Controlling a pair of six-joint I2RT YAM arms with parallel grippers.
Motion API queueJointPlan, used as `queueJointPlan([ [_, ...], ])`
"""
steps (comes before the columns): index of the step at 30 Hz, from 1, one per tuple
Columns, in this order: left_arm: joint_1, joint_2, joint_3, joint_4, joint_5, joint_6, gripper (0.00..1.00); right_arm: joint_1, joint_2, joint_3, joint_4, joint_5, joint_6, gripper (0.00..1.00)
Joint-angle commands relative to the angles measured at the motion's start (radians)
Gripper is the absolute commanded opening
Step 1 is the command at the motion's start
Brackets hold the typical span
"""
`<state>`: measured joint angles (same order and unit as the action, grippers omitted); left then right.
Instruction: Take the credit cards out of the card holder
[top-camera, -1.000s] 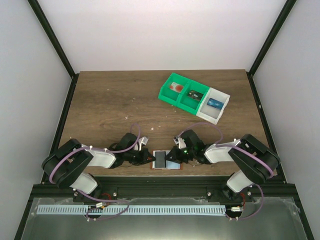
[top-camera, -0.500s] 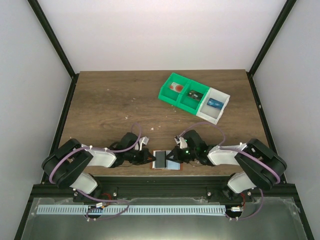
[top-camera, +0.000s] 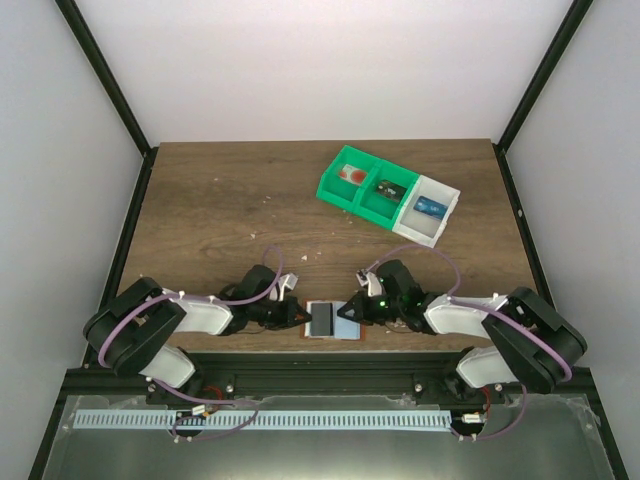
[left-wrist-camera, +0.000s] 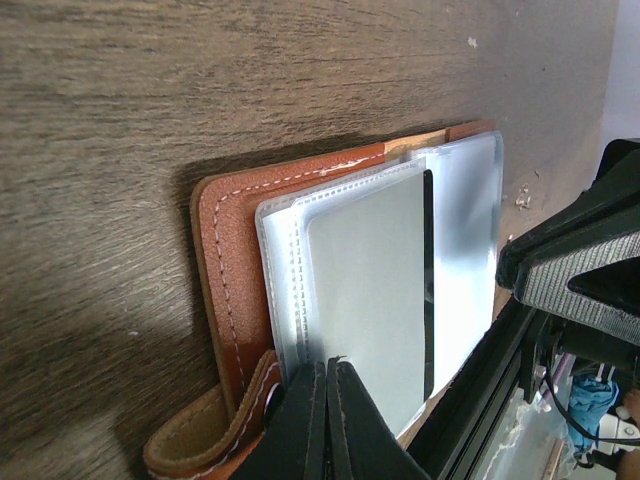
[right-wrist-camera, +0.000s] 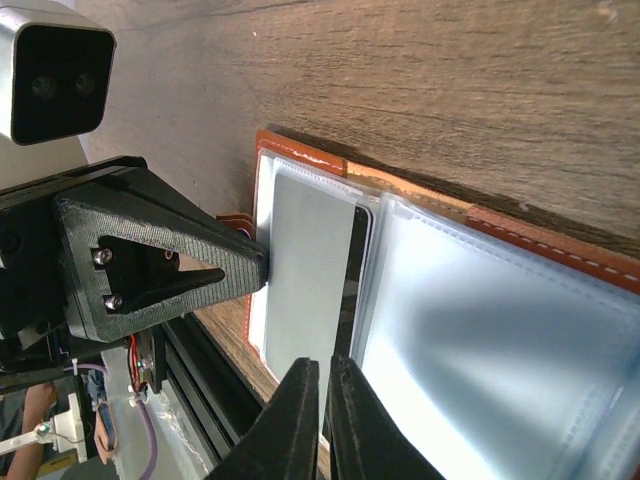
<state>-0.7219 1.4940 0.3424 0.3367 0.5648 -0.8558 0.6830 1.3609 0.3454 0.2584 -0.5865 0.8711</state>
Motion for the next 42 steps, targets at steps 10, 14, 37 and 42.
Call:
queueJointPlan([
  [10,-0.005,0.021,-0.034,-0.033,-0.039,0.000,0.00,0.035,0.102,0.069,0.026,-0.014,-0.010,0.16],
  [14,-0.006,0.020,-0.031,-0.033,-0.035,0.002,0.00,0.047,0.166,0.106,0.004,-0.010,-0.016,0.16],
  [37,-0.006,0.013,-0.054,-0.038,-0.065,0.008,0.00,0.063,0.142,0.025,0.104,-0.013,0.045,0.00],
  [42,-0.007,0.021,-0.057,-0.045,-0.078,0.009,0.00,0.047,0.117,0.007,0.081,-0.002,0.035,0.00],
])
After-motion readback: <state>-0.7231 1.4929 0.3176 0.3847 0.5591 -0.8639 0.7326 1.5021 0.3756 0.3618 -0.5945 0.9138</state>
